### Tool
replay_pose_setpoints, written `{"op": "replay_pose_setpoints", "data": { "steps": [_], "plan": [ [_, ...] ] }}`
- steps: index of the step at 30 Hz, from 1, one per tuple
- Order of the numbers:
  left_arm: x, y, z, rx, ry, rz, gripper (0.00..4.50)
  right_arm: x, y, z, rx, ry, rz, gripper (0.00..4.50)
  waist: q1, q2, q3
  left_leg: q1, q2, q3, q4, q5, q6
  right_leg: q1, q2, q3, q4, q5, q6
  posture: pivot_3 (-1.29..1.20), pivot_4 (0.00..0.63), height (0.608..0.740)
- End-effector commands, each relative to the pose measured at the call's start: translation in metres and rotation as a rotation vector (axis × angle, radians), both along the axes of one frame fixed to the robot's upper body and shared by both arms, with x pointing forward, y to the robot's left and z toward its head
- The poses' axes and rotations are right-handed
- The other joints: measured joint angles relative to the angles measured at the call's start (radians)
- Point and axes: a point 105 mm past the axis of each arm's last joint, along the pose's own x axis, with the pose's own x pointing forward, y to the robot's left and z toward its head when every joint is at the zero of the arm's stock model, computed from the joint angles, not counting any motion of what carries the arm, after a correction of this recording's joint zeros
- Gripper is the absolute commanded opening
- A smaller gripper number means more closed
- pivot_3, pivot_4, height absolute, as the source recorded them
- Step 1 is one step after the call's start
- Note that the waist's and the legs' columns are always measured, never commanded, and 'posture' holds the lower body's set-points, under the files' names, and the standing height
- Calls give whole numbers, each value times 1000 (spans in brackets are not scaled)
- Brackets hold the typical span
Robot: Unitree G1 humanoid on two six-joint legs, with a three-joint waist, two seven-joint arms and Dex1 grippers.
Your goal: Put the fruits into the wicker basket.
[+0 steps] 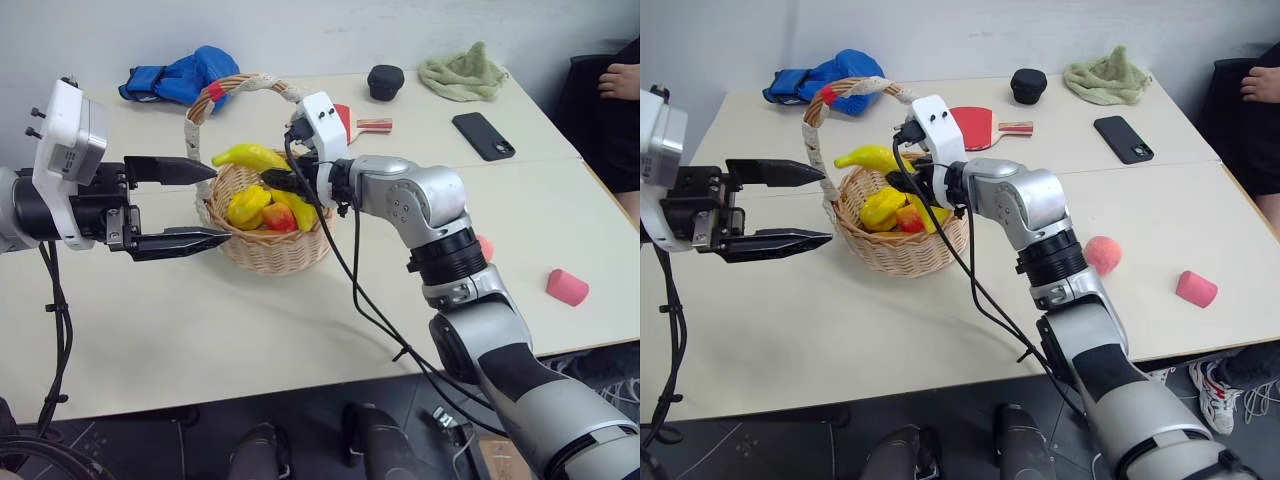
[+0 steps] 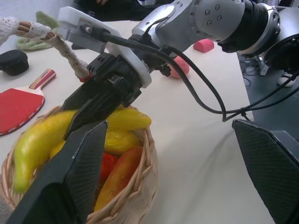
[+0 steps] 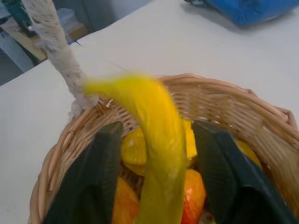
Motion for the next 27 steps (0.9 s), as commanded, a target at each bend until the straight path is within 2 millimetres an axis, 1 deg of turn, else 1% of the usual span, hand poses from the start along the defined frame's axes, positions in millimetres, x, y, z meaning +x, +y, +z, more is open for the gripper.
{"op": "replay_pose_setpoints", "data": {
  "steps": [1, 3, 6, 9, 11, 12, 13, 15, 17, 18, 19, 20, 21, 22, 23, 25, 27],
  "plan": [
    [-5, -7, 6, -2, -33, -36, 4500, -27, -14, 30, 76, -95, 116, 3118, 1, 0, 0, 0, 0, 0, 0, 0, 0, 0, 0, 0, 0, 0, 0, 0, 150, 740],
    [-3, -9, 5, -5, -29, -54, 4500, -46, -28, 28, 74, -89, 173, 3118, 6, 0, 0, 0, 0, -1, 0, 0, 0, 0, 0, 0, 1, 0, 0, 0, 150, 740],
    [3, -15, 4, -12, -25, -89, 4500, -73, -58, 26, 74, -84, 201, 3118, 17, -1, 0, -1, -1, -4, 0, 0, 0, 1, 0, 0, 0, 0, 1, 0, 150, 740],
    [6, -23, 4, -18, -17, -140, 4500, -95, -95, 23, 47, -95, 181, 3118, 27, -1, 0, -1, -1, -3, 0, 0, 0, 1, 0, 0, 0, 0, 1, 0, 150, 740],
    [8, -29, 3, -18, -7, -179, 4500, -109, -128, 18, 3, -94, 117, 3118, 31, -1, 0, -1, -1, -3, 0, 0, 0, 1, 1, 0, -2, 0, 1, 0, 150, 740],
    [9, -30, 2, -17, -4, -192, 4500, -113, -141, 16, -20, -91, 79, 3118, 33, -1, 0, -1, -1, -3, 0, 0, 0, 1, 1, 0, -2, 0, 1, 0, 150, 740],
    [10, -34, 1, -15, 1, -215, 4500, -117, -166, 12, -60, -82, -16, 3118, 33, -1, 0, -1, -1, -2, 0, 0, 0, 2, 1, 0, -4, 0, 1, 0, 150, 740],
    [11, -37, 1, -13, 4, -244, 4500, -125, -198, 8, -116, -66, -136, 3118, 36, -1, 0, -1, -2, -2, 0, 1, 1, 2, 1, 0, -8, 0, 1, 0, 150, 740],
    [12, -42, 0, -12, 7, -277, 4500, -140, -240, 3, -166, -31, -281, 3118, 39, -1, 0, -1, -2, -2, 0, 1, 2, 4, 1, 0, -13, 0, 1, 0, 150, 740],
    [13, -44, 0, -11, 10, -292, 4500, -153, -261, 1, -176, 2, -343, 3292, 41, -1, 0, -1, -2, -2, 0, 1, 2, 4, 1, 0, -13, 1, 1, 0, 150, 740],
    [13, -45, -1, -8, 11, -302, 4500, -164, -273, 0, -181, 25, -374, 3469, 47, -1, 0, -1, -2, -2, 0, 1, 2, 4, 1, 0, -13, 1, 1, 0, 150, 740],
    [13, -45, -1, -6, 12, -307, 4500, -171, -278, -2, -183, 38, -383, 3689, 49, -1, 0, 0, -2, -2, 0, 1, 2, 5, 1, 0, -14, 1, 1, 0, 150, 740],
    [14, -45, -2, -4, 14, -312, 4500, -179, -284, -4, -174, 50, -400, 4008, 46, -1, 0, 0, -2, -2, 0, 1, 2, 5, 2, 1, -14, 1, 1, 0, 150, 740],
    [15, -46, -4, -2, 17, -316, 4500, -182, -290, -8, -167, 54, -425, 4340, 44, -1, 0, 2, -2, -1, 0, 1, 2, 5, 3, 2, -13, 1, 1, 0, 150, 740],
    [16, -47, -5, 0, 19, -321, 4500, -181, -297, -11, -141, 61, -468, 4429, 41, -1, 0, 5, -2, -1, 0, 1, 2, 8, 3, 3, -13, 1, 1, 0, 150, 740],
    [18, -49, -7, 3, 19, -327, 4500, -175, -306, -19, -120, 65, -534, 4429, 32, -2, 0, 14, -1, -3, -1, 0, 1, 19, 4, 2, -15, 1, 1, 0, 150, 740],
    [18, -52, -8, 3, 16, -337, 4500, -162, -313, -31, -122, 57, -607, 4429, 29, -2, 0, 17, -1, -2, -1, -2, 2, 22, 2, 3, -16, 1, 1, 0, 150, 740]
  ]
}}
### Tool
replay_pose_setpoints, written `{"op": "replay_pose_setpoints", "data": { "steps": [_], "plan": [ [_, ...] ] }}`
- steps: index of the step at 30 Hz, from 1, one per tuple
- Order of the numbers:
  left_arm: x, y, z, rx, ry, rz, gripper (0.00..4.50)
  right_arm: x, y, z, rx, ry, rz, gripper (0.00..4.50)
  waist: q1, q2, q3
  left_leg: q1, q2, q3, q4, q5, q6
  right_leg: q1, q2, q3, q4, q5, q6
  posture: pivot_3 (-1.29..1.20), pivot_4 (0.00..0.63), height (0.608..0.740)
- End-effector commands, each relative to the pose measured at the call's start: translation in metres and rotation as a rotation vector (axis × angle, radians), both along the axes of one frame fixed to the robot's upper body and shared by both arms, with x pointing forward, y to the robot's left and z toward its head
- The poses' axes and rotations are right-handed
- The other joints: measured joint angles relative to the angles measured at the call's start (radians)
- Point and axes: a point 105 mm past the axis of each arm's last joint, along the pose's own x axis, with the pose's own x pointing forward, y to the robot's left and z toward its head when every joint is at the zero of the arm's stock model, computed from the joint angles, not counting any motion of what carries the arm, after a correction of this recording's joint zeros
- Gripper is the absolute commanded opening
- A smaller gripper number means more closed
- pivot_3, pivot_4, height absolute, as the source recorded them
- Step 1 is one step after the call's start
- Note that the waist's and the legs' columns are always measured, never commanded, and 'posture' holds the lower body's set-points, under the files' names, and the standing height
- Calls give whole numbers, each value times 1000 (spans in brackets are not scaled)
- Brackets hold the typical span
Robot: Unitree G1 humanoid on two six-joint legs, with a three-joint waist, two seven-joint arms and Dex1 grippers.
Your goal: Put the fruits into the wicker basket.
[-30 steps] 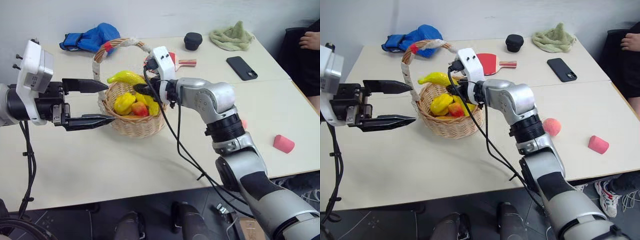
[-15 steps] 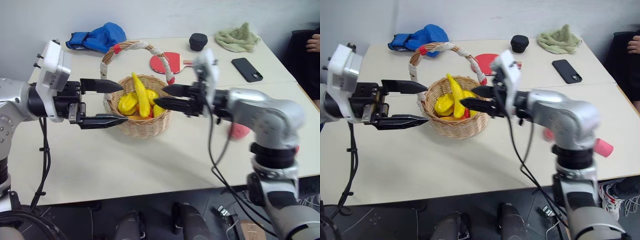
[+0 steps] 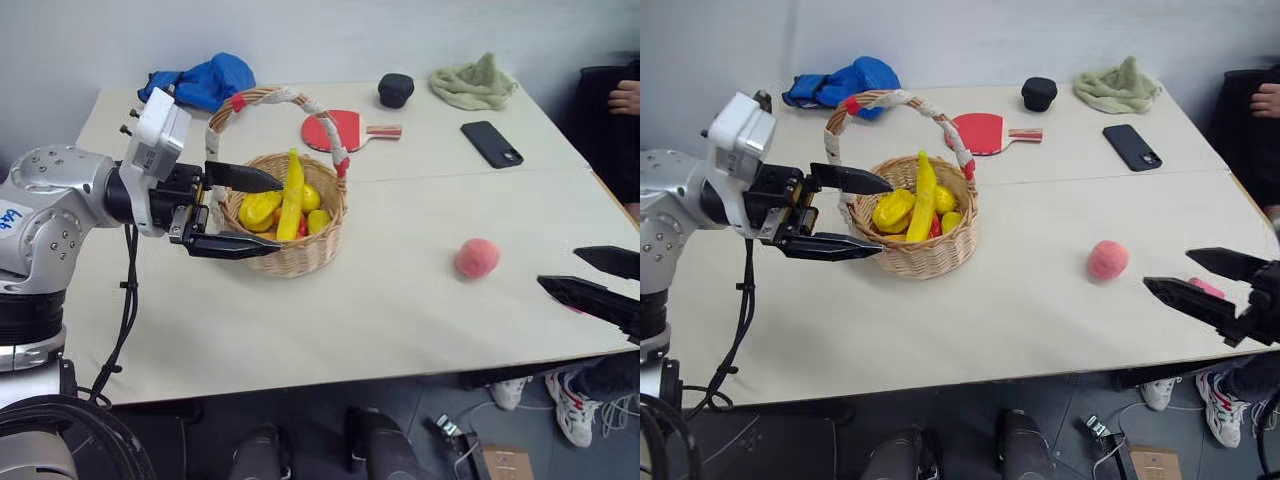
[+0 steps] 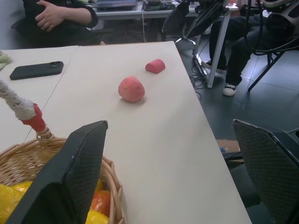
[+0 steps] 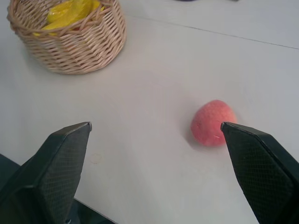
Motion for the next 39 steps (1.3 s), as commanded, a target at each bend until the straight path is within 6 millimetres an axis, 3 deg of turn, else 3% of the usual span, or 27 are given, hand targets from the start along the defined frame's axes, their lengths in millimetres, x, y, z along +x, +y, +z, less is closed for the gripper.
{"op": "replay_pose_setpoints", "data": {
  "steps": [1, 6, 13, 18, 26, 29, 33, 38, 39],
  "plan": [
    [-2, -5, 7, -3, -45, -22, 4500, 20, -15, -10, -13, -50, -132, 4429, 0, 0, 0, 0, 0, 0, 0, 0, 0, 0, -1, 1, 0, 0, 0, 0, 150, 740],
    [-5, -13, 6, -8, -57, -34, 4500, 70, -42, -53, -28, -25, -356, 4429, 0, 0, 0, 0, -2, 1, 0, 0, 1, -2, -1, 2, 1, 1, 1, 0, 150, 740],
    [-7, -11, 6, 13, -64, -4, 4500, 119, -20, -68, 74, -31, -324, 4429, -2, 1, 1, -2, -1, 3, 0, 2, -1, -4, 1, 3, 2, 0, 1, 0, 150, 740],
    [-9, -7, 8, 17, -68, 17, 4500, 137, -11, -80, 116, 1, -321, 4429, 2, 1, 1, -2, 0, 3, 0, 2, -1, -4, 1, 3, 2, 0, 1, 0, 150, 740],
    [-12, -4, 12, 25, -75, 45, 4500, 147, -4, -103, 132, 69, -327, 4429, 1, 1, 1, -3, -1, 3, 0, 2, -1, -4, 1, 3, 2, 0, 1, 0, 150, 740],
    [-11, -3, 13, 22, -79, 52, 4500, 147, 0, -96, 153, 42, -298, 3865, 0, 1, 1, -3, -1, 3, 0, 2, -1, -4, 1, 3, 2, 0, 1, 0, 150, 740],
    [-6, 3, 14, 9, -76, 100, 4500, 132, 30, -57, 202, -99, -90, 2756, -1, 1, 1, -3, 0, 3, 0, 2, -1, -4, 1, 3, 2, 0, 1, 0, 150, 740],
    [-1, 26, 15, -22, -54, 216, 4500, 93, 104, -25, 232, -129, 325, 2690, -3, 2, 1, -2, 1, 3, 0, 2, -1, -5, 2, 3, 3, 0, 1, 0, 150, 740],
    [0, 34, 14, -15, -53, 247, 4500, 88, 129, -15, 241, -143, 426, 2690, -5, 1, 1, -2, 1, 3, 0, 2, -1, -5, 2, 3, 3, 0, 1, 0, 150, 740]
  ]
}}
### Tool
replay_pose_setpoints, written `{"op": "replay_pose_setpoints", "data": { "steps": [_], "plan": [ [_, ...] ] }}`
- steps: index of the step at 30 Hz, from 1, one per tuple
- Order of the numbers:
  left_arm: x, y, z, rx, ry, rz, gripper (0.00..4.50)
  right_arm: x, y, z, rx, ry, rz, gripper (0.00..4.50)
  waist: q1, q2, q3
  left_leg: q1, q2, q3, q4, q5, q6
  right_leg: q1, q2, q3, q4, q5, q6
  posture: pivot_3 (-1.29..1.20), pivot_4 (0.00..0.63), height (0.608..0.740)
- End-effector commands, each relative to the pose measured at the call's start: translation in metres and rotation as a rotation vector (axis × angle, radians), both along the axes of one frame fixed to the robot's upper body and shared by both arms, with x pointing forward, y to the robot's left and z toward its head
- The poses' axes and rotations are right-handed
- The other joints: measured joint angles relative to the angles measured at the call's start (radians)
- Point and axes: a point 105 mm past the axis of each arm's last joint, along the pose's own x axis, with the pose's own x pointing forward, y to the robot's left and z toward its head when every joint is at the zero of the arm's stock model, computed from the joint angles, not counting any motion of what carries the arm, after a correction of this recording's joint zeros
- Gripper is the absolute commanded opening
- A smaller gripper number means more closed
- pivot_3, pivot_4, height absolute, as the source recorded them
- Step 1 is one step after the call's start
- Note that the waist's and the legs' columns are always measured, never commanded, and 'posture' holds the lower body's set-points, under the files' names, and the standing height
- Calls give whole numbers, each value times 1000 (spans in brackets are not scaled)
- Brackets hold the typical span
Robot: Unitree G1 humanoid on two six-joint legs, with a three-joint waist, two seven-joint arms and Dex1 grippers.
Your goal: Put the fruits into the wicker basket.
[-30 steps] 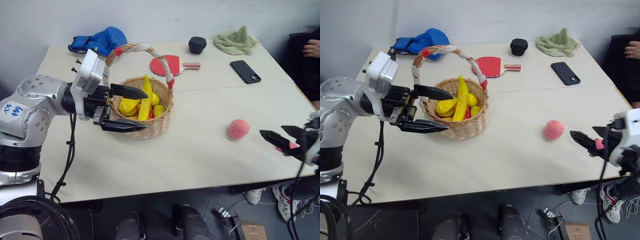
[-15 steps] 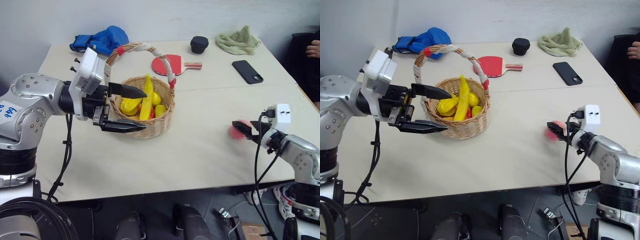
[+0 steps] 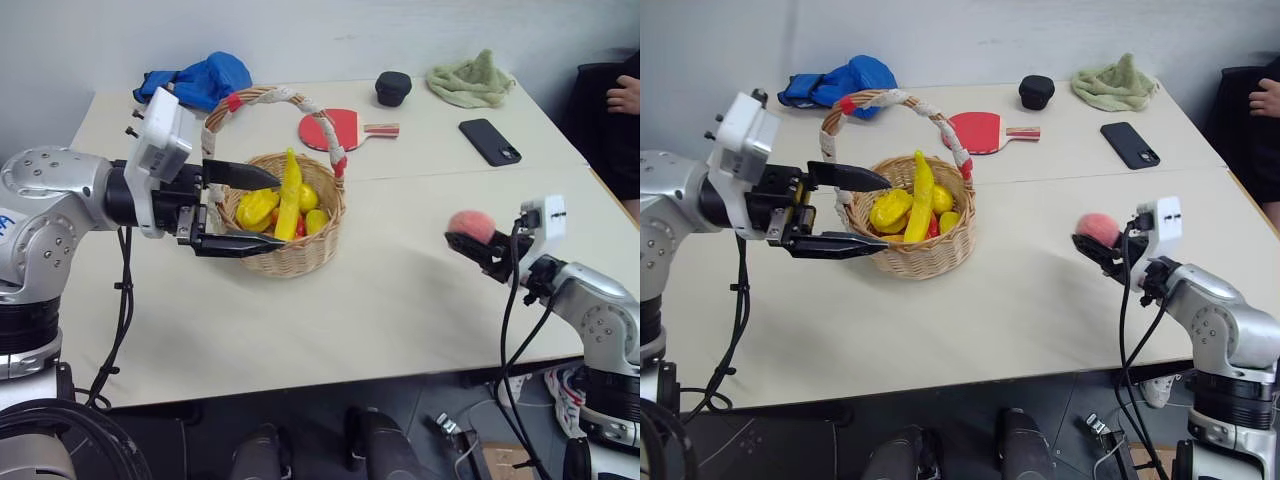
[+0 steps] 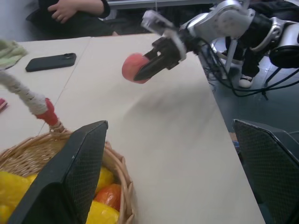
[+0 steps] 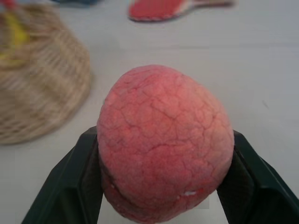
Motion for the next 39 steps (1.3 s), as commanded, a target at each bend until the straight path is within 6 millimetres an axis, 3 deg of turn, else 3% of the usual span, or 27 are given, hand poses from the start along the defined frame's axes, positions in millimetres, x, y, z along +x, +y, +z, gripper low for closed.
{"op": "replay_pose_setpoints", "data": {
  "steps": [1, 3, 7, 11, 12, 14, 16, 17, 21, 26, 30, 36, 39],
  "plan": [
    [-3, 23, 10, -2, -42, 93, 4500, -24, 74, 35, 14, -98, 321, 2690, -9, 0, 0, 0, 0, 0, 0, 0, 0, 0, 0, 0, 0, 0, 0, 0, 150, 740],
    [-3, 30, 10, 3, -47, 123, 4500, -25, 108, 48, 16, -129, 411, 2690, -18, 0, 0, 1, 2, 1, 0, 0, 0, -1, -1, 1, 1, 0, -1, 0, 150, 740],
    [-5, 27, 14, -5, -67, 117, 4500, -1, 164, 64, 14, -154, 437, 2690, -15, 0, 0, -1, 3, -1, 0, 0, -1, -3, -2, -1, 4, -1, -3, 0, 150, 740],
    [-7, 19, 14, -2, -84, 100, 4500, 30, 192, 54, -88, -140, 372, 2690, -2, -2, -1, -8, -2, 1, 1, 0, 0, -10, -3, 0, 10, 0, -2, 0, 150, 740],
    [-8, 17, 14, 0, -88, 97, 4500, 40, 196, 50, -115, -135, 339, 3040, 0, -2, -1, -10, -2, 1, 1, 0, 0, -13, -3, 0, 10, 0, -1, 0, 150, 740],
    [-10, 16, 15, -1, -93, 97, 4500, 47, 199, 47, -127, -133, 322, 3633, 0, -2, -1, -12, -2, 1, 1, 0, 0, -14, -3, 0, 11, 0, 0, 0, 150, 740],
    [-12, 18, 16, -4, -96, 103, 4500, 43, 200, 52, -109, -145, 348, 4339, 0, -2, -1, -13, -2, 0, 1, 0, 0, -16, -3, -1, 12, 0, 0, 0, 150, 740],
    [-12, 19, 16, -4, -96, 109, 4500, 39, 200, 58, -90, -157, 365, 4460, -1, -2, -1, -14, -2, 0, 1, 0, 0, -17, -3, -1, 13, 1, 0, 0, 150, 740],
    [-13, 23, 15, -2, -97, 131, 4500, 15, 174, 83, -23, -213, 404, 4460, -2, -2, -1, -14, -1, -1, 1, 0, -1, -17, -2, -2, 14, 1, 0, 0, 150, 740],
    [-13, 23, 14, -7, -99, 131, 4500, 7, 145, 85, -15, -213, 316, 4460, 0, -2, -1, -13, -1, -1, 2, 0, -1, -16, -2, -2, 14, 0, 0, 0, 150, 740],
    [-11, 21, 16, -10, -104, 123, 4500, 26, 132, 77, -34, -212, 163, 4460, -4, -2, -1, -12, -2, 2, 2, 2, -1, -16, -2, 1, 13, 0, -2, 0, 150, 740],
    [-10, 15, 18, -3, -113, 85, 4500, 67, 140, 75, -20, -218, -13, 4460, -17, -2, -1, -8, -1, 5, 1, 2, -2, -16, -1, 4, 14, -1, -3, 0, 150, 740],
    [-8, 14, 22, -11, -120, 80, 4500, 77, 147, 71, -16, -211, -29, 4460, -23, -2, -1, -8, -1, 4, 1, 2, -2, -16, -1, 4, 17, -1, -3, 0, 150, 740]
  ]
}}
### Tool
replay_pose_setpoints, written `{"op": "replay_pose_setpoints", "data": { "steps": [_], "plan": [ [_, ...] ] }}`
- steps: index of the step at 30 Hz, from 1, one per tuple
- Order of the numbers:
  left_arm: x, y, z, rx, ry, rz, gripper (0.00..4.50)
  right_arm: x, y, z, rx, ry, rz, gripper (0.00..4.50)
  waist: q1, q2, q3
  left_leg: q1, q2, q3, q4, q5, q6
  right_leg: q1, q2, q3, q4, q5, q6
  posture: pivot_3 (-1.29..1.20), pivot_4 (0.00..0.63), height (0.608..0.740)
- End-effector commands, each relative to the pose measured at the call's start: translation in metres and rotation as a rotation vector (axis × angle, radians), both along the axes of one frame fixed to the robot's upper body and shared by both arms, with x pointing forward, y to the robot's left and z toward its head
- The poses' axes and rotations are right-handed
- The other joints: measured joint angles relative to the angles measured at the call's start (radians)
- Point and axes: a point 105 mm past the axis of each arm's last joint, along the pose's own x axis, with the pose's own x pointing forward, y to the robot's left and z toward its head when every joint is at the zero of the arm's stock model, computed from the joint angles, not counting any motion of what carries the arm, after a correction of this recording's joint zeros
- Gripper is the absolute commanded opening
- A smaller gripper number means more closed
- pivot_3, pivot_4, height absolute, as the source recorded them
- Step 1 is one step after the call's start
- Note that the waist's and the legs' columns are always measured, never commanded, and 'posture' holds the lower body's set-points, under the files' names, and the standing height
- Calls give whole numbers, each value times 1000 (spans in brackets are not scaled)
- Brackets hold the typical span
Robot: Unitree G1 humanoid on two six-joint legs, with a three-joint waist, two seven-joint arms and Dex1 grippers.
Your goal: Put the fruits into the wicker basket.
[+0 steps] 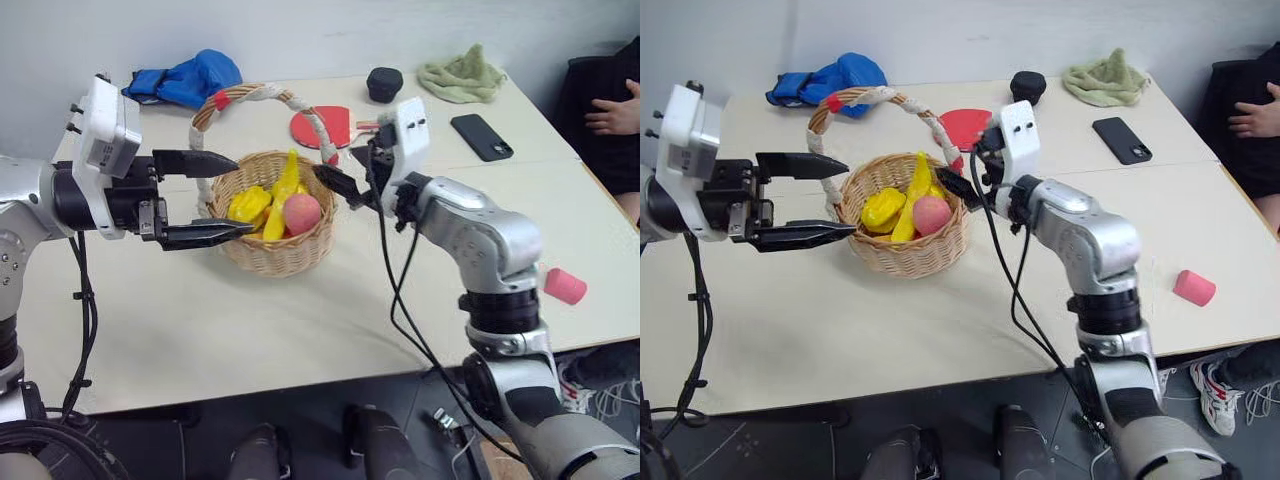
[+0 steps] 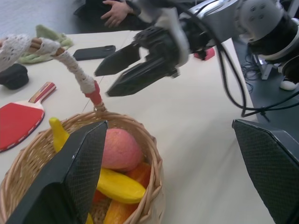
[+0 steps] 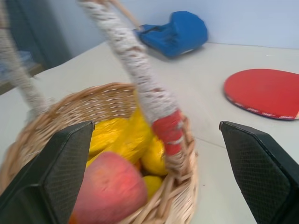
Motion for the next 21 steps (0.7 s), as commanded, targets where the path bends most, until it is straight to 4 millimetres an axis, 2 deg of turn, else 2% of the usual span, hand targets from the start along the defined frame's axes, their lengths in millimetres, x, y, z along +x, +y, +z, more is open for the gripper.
{"op": "replay_pose_setpoints", "data": {
  "steps": [1, 3, 6, 11, 16, 18, 21],
  "plan": [
    [-3, -1, 14, -6, -58, -13, 4500, 6, 6, 8, 5, -58, -15, 4460, -2, 0, 0, 0, 0, 0, 0, 0, 0, 0, 0, 0, 0, 0, 0, 0, 150, 740],
    [-1, -1, 14, -6, -62, -9, 4500, 11, 10, 6, 7, -57, -12, 4460, -4, 0, 0, 0, 0, 0, -1, -1, 0, 0, 0, 0, 0, 0, 1, 0, 150, 740],
    [-1, 0, 14, -7, -67, 1, 4500, 13, 12, 5, 29, -56, 6, 3897, -4, 0, 0, 0, 0, 0, -1, -1, 0, 0, 0, 0, 0, 0, 1, 0, 150, 740],
    [-2, 2, 12, -11, -64, 10, 4500, 9, 15, 8, 66, -64, 40, 2162, -5, 0, 0, 0, 1, 0, -1, -1, 0, 0, 1, 0, 0, 0, 1, 0, 150, 740],
    [0, 0, 12, -20, -66, 7, 4500, 8, 10, 13, 106, -74, 34, 467, -4, 0, 0, 0, 1, 0, 0, -1, 0, 0, 0, 0, 0, 0, 1, 0, 150, 740],
    [1, -1, 13, -25, -68, 0, 4500, 8, 5, 16, 117, -85, 22, 182, -4, 0, 0, 0, 1, 0, -1, -1, 0, 0, 0, 0, 0, 0, 1, 0, 150, 740],
    [3, -6, 15, -52, -73, -25, 4500, 8, -32, 27, 126, -142, -89, 182, -1, 0, 0, 0, 1, 0, -1, -1, 0, 0, 0, 0, 0, 0, 1, 0, 150, 740]
  ]
}}
